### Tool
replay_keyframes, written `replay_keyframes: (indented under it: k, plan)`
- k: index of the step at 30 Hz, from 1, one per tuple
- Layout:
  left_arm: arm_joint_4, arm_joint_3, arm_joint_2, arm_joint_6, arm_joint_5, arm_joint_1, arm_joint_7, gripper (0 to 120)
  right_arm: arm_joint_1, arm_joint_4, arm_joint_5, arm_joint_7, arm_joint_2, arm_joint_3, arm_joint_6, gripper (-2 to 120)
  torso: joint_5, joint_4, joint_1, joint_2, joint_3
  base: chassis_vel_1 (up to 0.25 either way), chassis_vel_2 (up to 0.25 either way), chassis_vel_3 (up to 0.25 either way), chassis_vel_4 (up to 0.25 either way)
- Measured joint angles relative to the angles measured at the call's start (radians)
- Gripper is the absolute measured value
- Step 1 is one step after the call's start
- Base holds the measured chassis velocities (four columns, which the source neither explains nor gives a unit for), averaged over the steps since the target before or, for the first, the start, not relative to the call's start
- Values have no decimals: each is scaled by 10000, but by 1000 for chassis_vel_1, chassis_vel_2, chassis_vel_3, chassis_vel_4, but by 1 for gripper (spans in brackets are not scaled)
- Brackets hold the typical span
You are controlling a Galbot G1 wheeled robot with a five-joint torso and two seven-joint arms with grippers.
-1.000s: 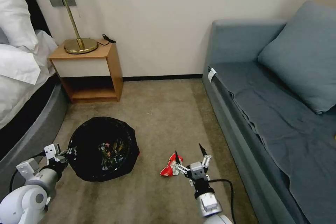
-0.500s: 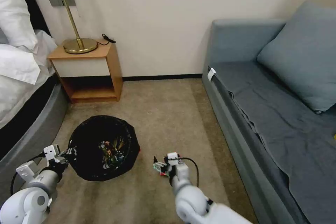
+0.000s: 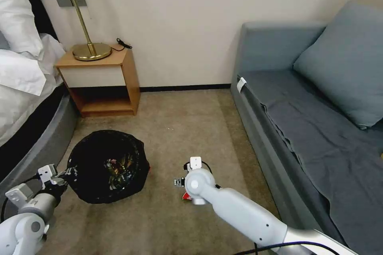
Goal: Pick up the trash bin, then pick up the garbage on the floor and place it into the trash bin.
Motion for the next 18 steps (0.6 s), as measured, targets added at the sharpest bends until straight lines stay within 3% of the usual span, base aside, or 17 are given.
replay_keyframes:
  k: [8, 18]
  plan:
    - [-178, 168, 79, -11, -42, 74, 36, 3, 54, -1318, -361, -291, 388, 370, -110, 100, 1, 0, 0, 0, -1, 0, 0, 0, 0]
    - [-499, 384, -226, -47, 213, 226, 53, 3, 165, -2642, -1088, -1132, 691, 629, -214, 100, 1, -1, 0, 0, 0, 0, 0, 0, 0]
